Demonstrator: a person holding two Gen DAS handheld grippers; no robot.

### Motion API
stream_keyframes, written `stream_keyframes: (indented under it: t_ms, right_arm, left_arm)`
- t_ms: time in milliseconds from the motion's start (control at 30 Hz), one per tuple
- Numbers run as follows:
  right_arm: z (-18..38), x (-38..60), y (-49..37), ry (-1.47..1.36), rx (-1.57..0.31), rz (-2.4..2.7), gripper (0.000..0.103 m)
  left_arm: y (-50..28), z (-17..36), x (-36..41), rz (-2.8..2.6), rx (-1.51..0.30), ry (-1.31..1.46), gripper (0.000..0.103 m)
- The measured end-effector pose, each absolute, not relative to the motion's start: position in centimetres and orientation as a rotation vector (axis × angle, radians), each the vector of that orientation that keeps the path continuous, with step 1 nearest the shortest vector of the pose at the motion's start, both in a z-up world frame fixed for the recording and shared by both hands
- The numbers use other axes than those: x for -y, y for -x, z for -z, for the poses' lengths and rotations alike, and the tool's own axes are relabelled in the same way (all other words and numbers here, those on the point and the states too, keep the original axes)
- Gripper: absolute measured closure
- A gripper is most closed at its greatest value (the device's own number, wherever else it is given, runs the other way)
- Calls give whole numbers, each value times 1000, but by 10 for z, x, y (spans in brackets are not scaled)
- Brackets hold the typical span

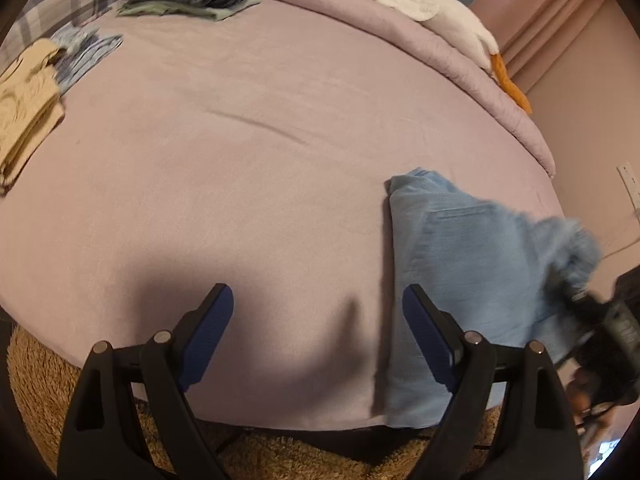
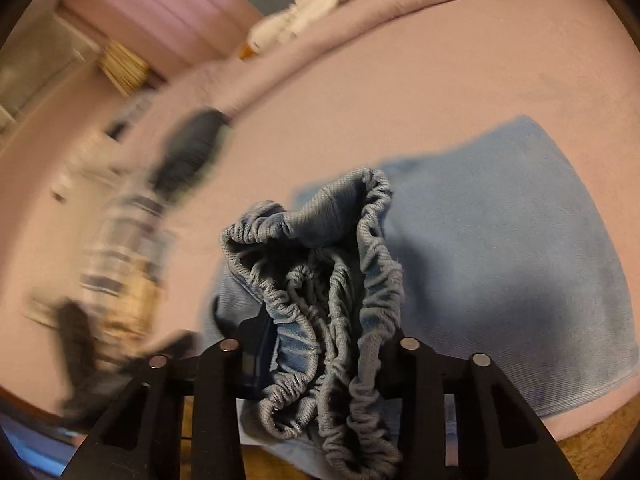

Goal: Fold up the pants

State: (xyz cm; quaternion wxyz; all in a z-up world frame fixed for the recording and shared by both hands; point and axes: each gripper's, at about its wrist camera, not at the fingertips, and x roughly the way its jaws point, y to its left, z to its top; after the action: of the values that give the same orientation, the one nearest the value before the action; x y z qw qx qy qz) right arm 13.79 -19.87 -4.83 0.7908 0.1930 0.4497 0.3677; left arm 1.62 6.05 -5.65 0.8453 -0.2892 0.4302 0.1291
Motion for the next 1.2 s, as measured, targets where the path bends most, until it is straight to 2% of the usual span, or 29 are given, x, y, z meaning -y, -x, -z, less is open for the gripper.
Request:
stream_keyframes:
  t_ms: [133,200,367,400,433,533,567,667,833,933,1033,1100,1200]
  right_arm:
    - [-2,231,-123,-371,-784,-718,64]
    - [-9,245,-122,-346,-754,-690,64]
    - [49,248,-150,-294,-924,-502,63]
    - [72,247,-158,-258,-979,-425,62]
    - [82,249,-162,-247,-1005,-390,54]
    - [82,261,-161,-291,-980,-387,43]
    - [77,263,-162,-268,-990,-356,35]
    - [57,267,-156,-211,-958,-295,32]
    - [28,280,-140,-231,-859,-338,31]
    - [41,259,-146,-199,-875,-374,31]
    - [68,251,-156,-128,-948,-325,57]
    - [70,261,-151,-135,-918,-349,64]
    - [74,276,-150,-152,-929,-341,65]
  left_arm:
    - [-25,52,-50,-226,-886,608,16]
    - [-32,55,-43,-201,-894,603,16]
    - [-53,76,-17,-91,-954,610,18]
    - [-56,81,-11,-62,-968,619,18]
    - [-59,85,-8,-45,-977,624,18]
    - [-62,87,3,-48,-973,580,24]
    - [-63,86,5,-39,-968,570,30]
    - [-66,84,3,21,-966,634,47]
    - [-71,87,6,119,-966,707,49]
    - [-75,92,18,104,-990,654,48]
    - [-74,97,26,67,-983,583,53]
    - [-75,95,28,57,-984,556,53]
    - [-77,95,30,47,-985,536,53]
